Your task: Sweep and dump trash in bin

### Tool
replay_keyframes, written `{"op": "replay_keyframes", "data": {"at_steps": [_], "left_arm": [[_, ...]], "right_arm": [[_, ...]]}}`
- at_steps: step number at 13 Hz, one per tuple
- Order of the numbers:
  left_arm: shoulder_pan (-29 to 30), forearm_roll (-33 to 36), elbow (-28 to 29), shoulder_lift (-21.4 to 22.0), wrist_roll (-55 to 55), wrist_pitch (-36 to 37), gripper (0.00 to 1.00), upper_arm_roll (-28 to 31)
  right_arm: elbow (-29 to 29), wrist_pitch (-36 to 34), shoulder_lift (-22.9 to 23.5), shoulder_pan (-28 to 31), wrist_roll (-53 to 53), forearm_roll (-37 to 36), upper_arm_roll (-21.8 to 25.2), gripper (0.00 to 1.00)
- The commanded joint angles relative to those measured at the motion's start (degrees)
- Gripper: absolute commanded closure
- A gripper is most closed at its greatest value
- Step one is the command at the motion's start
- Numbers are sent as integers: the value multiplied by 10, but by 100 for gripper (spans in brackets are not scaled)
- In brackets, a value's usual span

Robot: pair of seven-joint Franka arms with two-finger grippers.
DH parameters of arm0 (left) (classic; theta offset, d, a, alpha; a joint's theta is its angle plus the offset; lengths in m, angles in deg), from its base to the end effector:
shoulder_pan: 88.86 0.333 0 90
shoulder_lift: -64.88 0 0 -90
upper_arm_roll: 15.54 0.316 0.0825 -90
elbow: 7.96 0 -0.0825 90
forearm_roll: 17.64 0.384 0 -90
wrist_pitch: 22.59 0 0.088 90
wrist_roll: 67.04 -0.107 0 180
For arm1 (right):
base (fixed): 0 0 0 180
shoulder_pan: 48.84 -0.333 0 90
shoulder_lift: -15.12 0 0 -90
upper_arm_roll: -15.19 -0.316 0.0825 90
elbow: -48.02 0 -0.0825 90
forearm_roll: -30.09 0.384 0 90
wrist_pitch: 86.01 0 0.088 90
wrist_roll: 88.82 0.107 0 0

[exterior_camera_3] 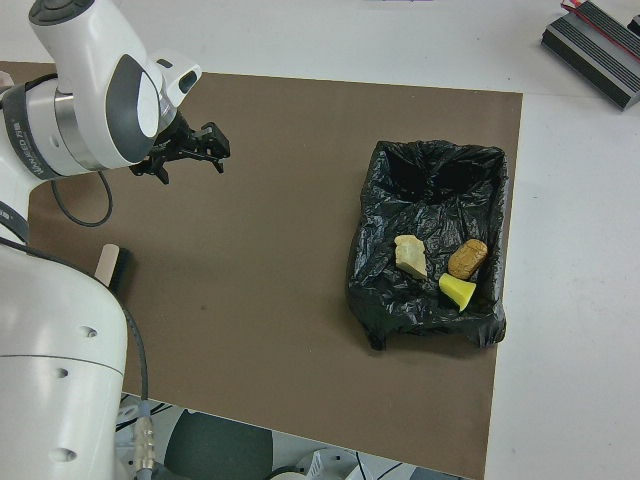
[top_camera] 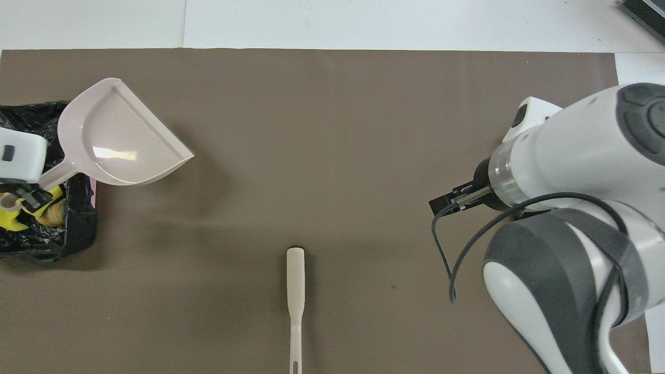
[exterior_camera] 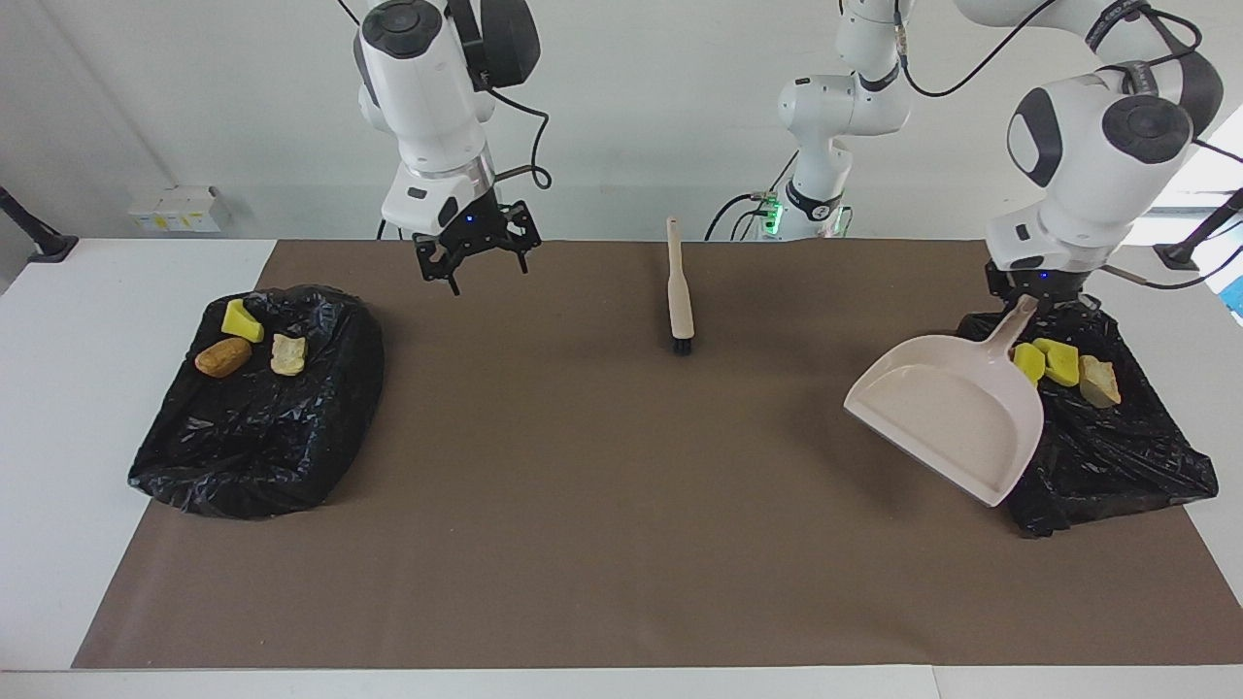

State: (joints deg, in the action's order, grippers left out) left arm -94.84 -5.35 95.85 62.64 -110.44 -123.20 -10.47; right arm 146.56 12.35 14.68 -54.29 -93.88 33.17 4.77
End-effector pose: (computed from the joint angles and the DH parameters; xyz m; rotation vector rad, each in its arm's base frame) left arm 0.5648 0.0093 0.5059 -2.7203 1.1871 0.2459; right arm 0.5376 0.1584 0.5707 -3.0403 -0.5495 0.0007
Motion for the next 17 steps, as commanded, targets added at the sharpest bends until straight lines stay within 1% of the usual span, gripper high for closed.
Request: {"op": "replay_keyframes", "data": {"at_steps": [1,3,5,9,11,15,17], "left_arm": [[-3,-39,14,-9,123,-28,100,-48],[-3,-40,8,-42,243,-53,100,-105],[-3,-40,-2,-77,359,-91,100,-163],[-3,-38,-70,-161,537,-97,100,-250],[-10,-38,-105,-191,631,-97,100,-267],[-32,-39,-122,-223,721,-136,100,-287],[-49,-34,-164,-273,766,-136,100,-290]], "right_arm": [[-27,-17,0,32,-32,-13,-4,0],[-29,-24,0,53,-33,-25,-3,0],[-41,-49,3,79,-28,-38,-3,0],[-43,-55,3,126,-13,-43,-4,0],[-42,-55,1,140,-15,-37,-5,0],[-42,-43,3,146,-13,-46,-3,0],[-43,-52,4,157,-12,-43,-1,0]]}}
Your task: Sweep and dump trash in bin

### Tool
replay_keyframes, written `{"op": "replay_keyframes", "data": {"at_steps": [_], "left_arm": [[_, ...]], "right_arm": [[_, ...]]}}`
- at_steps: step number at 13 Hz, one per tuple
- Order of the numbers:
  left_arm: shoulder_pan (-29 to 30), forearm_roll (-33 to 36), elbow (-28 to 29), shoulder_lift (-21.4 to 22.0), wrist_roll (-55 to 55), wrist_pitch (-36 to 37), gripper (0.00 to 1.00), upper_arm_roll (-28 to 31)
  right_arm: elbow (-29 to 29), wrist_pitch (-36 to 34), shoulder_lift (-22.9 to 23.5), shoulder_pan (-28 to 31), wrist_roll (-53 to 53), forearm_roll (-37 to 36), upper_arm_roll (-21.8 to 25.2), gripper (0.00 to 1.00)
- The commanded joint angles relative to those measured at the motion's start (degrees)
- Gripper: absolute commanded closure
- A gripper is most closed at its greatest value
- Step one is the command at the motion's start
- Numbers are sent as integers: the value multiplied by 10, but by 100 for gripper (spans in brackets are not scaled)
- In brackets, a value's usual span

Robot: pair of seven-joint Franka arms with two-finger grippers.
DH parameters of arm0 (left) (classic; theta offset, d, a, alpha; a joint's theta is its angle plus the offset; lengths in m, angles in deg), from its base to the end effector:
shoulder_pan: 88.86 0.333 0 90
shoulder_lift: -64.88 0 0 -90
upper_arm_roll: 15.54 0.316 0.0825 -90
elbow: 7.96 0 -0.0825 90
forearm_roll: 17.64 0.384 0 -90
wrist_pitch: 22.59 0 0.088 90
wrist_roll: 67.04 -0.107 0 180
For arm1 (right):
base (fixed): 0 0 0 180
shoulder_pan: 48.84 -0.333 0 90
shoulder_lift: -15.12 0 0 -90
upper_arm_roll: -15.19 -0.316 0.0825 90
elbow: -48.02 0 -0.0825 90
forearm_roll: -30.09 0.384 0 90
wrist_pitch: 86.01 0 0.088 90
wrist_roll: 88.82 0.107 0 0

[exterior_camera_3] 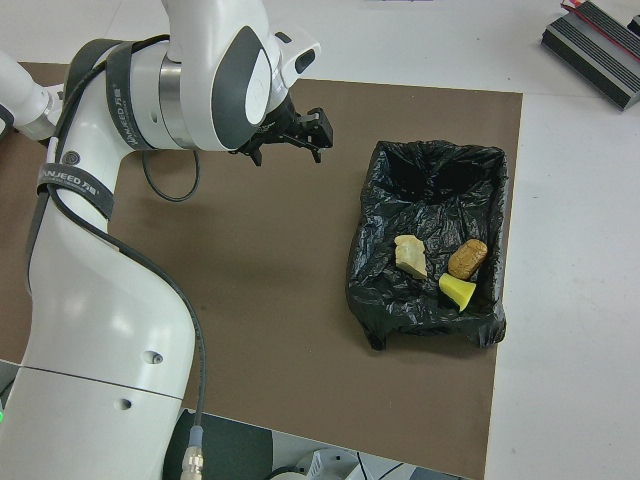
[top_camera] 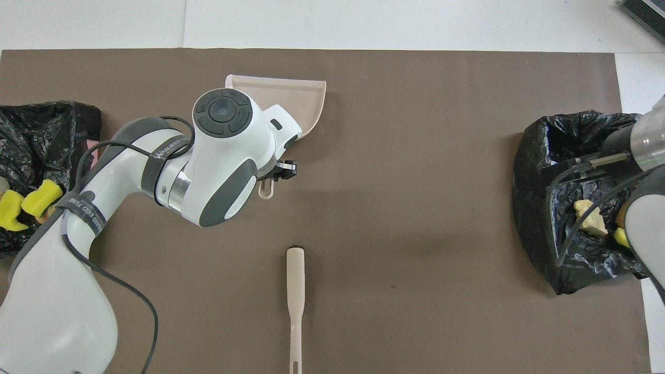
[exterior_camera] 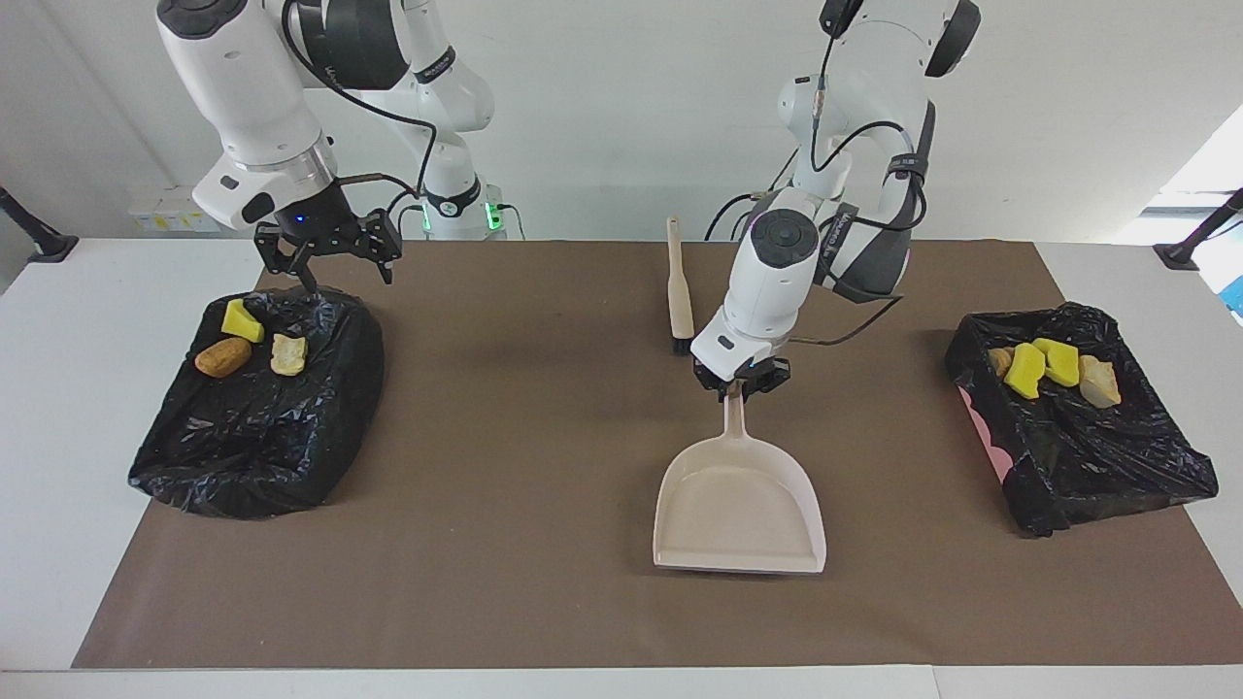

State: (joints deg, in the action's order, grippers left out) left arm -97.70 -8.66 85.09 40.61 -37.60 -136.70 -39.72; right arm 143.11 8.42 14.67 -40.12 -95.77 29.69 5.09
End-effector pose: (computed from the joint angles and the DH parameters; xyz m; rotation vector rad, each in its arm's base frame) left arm 0.5794 -0.3262 0.3928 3.1231 -0.1504 -0.0440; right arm 0.5569 0.0131 0.5934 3.1251 0.2284 -0.0066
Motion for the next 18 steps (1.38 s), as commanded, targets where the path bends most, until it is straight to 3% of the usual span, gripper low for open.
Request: {"op": "replay_keyframes", "data": {"at_steps": [1,4,5,6,9,12,18], "left_arm": [[-29,5,-65,-66,45,0,100,3],[-32,5,-51,-66,40,-32,100,0],[-33,6,-35,-61,40,-44,95,-1],[-33,5,-34,-60,38,-41,80,-2],[-30,4,-28,-52,38,-37,0,-2],[-25,2,-12,-6,31,-9,0,6],[-20,1,27,119,-145,48,0,119]], "right_arm": [[-10,-19,4,12,8,-3,6,0],[-68,-75,32,-34,18,-4,62,0],[-97,-100,46,-45,21,-2,79,0],[-109,-104,47,-56,27,10,94,0],[-101,-105,34,-113,79,21,160,0],[-62,-96,1,-125,84,19,161,0],[-54,-107,-26,-118,84,20,159,0]]}}
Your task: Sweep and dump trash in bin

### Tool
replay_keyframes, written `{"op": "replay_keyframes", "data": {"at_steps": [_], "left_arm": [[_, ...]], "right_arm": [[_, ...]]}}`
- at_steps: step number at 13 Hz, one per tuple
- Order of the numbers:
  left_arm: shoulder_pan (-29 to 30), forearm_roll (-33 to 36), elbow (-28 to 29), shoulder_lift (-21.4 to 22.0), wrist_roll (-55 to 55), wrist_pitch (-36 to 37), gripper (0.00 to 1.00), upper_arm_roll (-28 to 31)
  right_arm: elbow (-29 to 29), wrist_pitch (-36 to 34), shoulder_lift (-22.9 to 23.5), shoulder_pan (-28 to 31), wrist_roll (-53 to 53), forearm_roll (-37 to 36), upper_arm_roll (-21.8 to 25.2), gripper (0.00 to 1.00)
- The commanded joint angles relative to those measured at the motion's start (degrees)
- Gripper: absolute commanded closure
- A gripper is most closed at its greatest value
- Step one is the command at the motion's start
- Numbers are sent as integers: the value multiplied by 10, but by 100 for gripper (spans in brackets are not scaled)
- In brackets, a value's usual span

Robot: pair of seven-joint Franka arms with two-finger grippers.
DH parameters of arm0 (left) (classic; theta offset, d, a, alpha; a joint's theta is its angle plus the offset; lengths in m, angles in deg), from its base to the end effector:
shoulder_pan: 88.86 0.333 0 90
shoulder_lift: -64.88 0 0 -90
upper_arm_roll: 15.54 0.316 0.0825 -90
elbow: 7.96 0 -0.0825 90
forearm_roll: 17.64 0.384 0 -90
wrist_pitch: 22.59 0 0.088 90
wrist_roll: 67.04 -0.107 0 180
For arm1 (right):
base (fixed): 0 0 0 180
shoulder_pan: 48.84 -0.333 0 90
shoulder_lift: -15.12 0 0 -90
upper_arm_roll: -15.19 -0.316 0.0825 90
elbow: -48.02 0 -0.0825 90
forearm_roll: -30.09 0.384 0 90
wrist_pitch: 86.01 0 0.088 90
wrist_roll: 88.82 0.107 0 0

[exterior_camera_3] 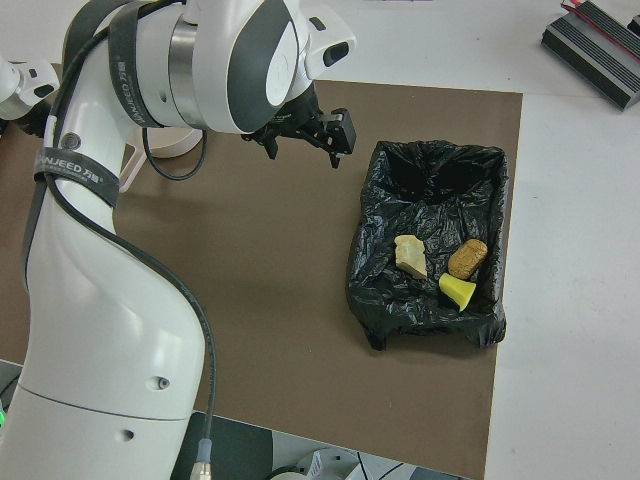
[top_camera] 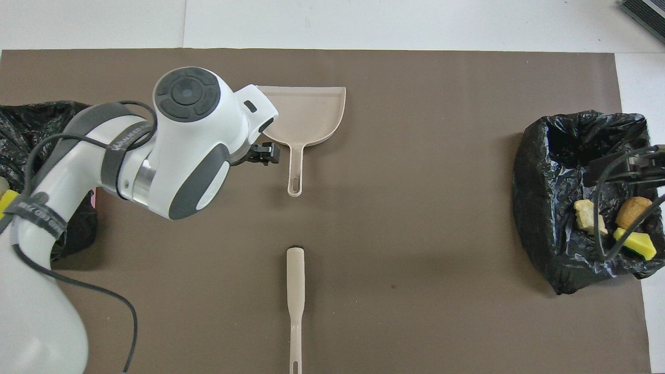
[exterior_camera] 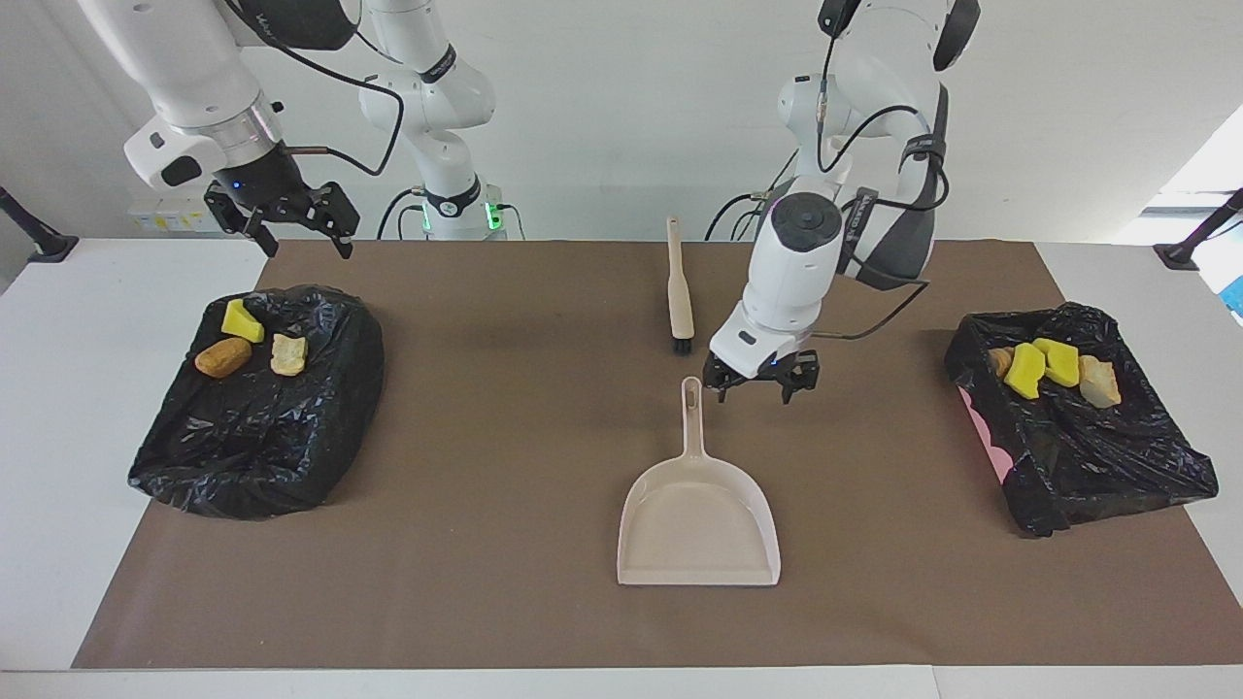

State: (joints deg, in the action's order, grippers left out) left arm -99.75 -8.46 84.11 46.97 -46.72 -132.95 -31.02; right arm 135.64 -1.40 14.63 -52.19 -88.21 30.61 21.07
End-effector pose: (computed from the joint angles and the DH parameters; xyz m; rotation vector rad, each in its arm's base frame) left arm 0.5973 -0.2634 0.4547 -3.0770 0.2262 -0.0689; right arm 0.5419 -0.0232 0.6405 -3.1290 0.0847 0.0686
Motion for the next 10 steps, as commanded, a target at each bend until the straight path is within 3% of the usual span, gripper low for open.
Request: {"op": "replay_keyframes", "data": {"at_steps": [1,5,7,10], "left_arm": [[9,-6,36,77,-85,30,0,49],[14,-71,29,162,-227,107,0,140],[33,-73,26,190,-275,137,0,152],[51,-111,-19,195,-301,186,0,179]], "right_arm": [[30,-6,-32,-1,9,11,-1,0],[26,-4,-29,-3,3,10,-1,0],[26,-5,-29,-2,2,9,-1,0],[26,-4,-29,4,4,0,-1,0]]}}
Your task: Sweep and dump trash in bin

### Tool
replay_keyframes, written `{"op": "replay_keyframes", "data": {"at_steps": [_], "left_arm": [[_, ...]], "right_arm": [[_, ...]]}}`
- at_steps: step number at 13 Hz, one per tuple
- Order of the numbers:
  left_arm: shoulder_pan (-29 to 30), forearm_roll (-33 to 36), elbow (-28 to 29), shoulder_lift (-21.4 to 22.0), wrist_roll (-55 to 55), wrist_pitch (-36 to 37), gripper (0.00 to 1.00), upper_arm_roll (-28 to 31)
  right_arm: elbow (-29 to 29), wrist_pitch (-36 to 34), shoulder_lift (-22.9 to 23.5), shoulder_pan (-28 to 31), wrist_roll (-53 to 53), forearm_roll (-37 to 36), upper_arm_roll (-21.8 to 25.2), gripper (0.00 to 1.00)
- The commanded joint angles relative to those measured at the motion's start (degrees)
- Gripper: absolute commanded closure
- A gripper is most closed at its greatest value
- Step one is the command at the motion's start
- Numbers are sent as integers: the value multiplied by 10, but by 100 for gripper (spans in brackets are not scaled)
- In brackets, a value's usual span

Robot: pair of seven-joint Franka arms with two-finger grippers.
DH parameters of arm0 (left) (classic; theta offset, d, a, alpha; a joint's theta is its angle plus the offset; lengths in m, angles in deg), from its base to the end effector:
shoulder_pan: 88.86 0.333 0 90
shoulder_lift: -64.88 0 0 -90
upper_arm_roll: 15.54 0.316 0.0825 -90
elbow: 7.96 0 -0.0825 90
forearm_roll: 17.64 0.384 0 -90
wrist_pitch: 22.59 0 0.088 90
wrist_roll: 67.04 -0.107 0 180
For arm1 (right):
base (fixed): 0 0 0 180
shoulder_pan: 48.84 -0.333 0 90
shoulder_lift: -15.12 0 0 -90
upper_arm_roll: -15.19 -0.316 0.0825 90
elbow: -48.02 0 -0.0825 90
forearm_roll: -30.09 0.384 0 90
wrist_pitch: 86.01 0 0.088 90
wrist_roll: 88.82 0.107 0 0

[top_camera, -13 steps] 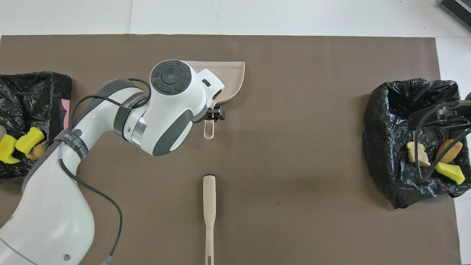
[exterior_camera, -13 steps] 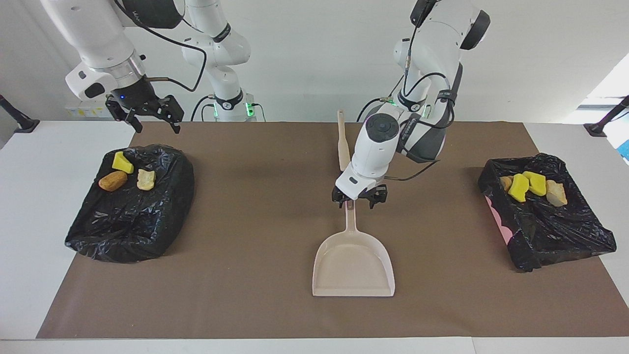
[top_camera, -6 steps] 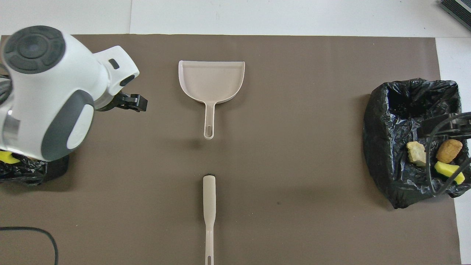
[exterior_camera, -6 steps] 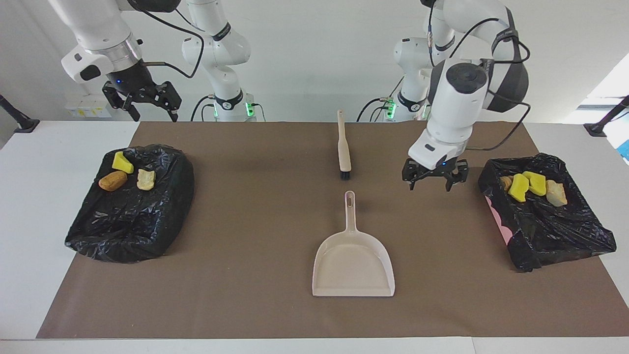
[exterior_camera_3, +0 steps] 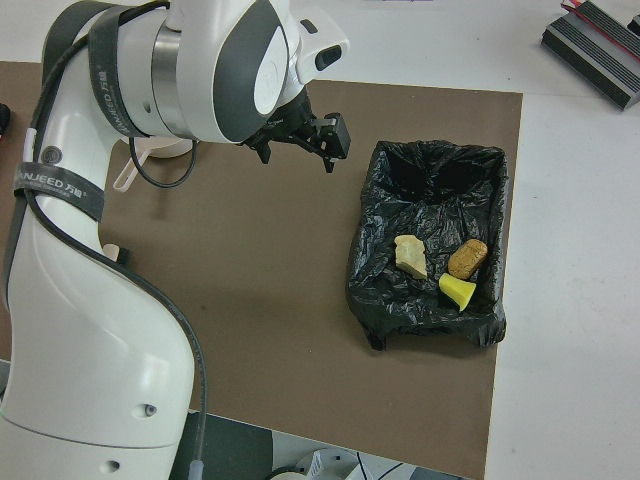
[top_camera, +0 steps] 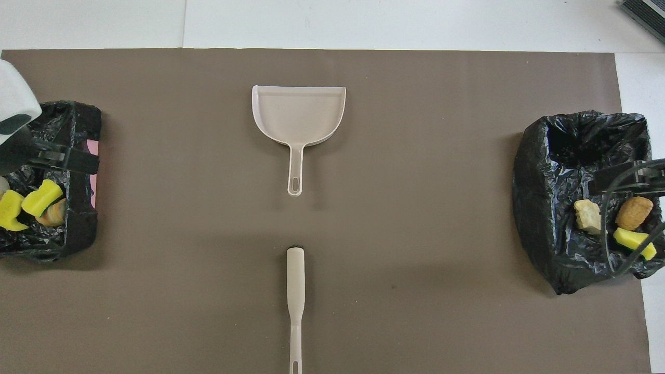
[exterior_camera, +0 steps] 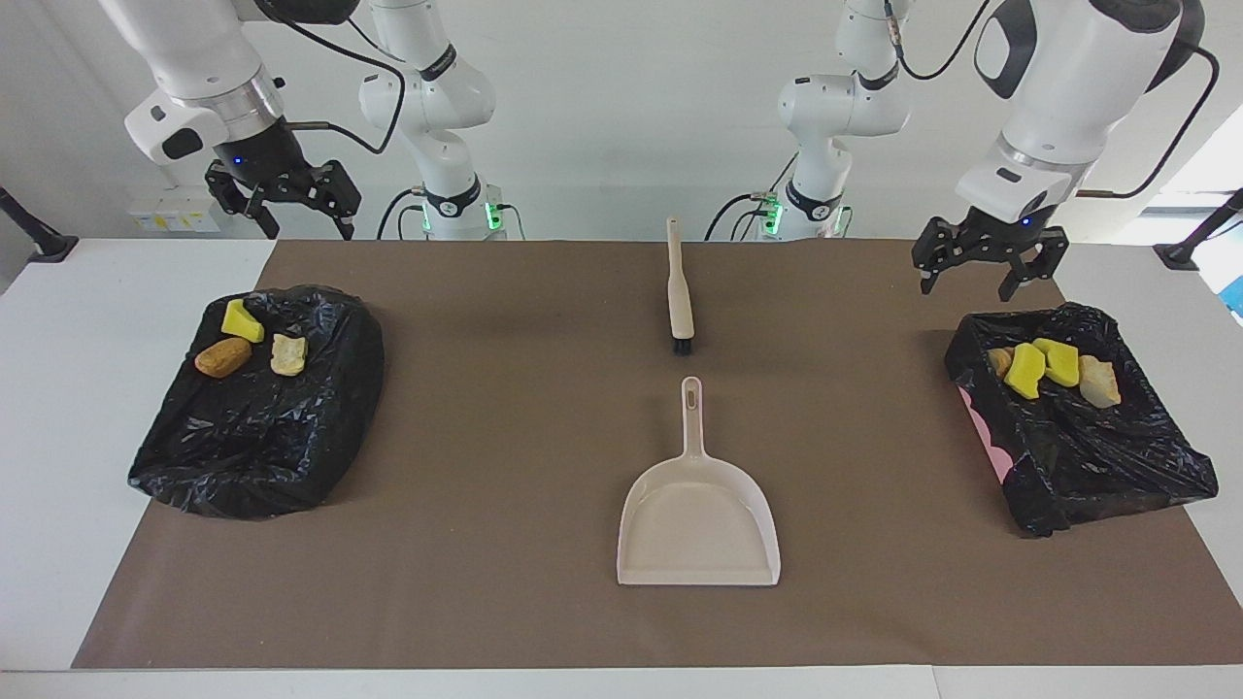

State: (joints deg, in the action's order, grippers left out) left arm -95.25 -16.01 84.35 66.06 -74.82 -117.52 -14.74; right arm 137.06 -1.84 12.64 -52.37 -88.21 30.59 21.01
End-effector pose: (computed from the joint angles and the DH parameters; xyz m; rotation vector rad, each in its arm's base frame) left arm 0.5541 -0.0513 0.6246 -3.0891 0.3644 -0.1023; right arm 0.5302 -0.0215 0.6470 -3.1262 0.0777 0.0653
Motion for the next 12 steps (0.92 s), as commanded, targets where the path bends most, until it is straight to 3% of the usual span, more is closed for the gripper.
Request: {"op": "replay_keyframes", "data": {"at_steps": [1,4,12], "left_arm": [[7,-55,-38,2,-27,51,0,30],[7,-57,-57,-1,-34,87,0,35],[27,-44,-20,30,-24,90,0,-14]], "right_arm": [[9,12,-4,6,2,-2,1,0],[8,41,-3,0,8,0,0,0],[10,42,-3,5,8,-2,1,0]]}}
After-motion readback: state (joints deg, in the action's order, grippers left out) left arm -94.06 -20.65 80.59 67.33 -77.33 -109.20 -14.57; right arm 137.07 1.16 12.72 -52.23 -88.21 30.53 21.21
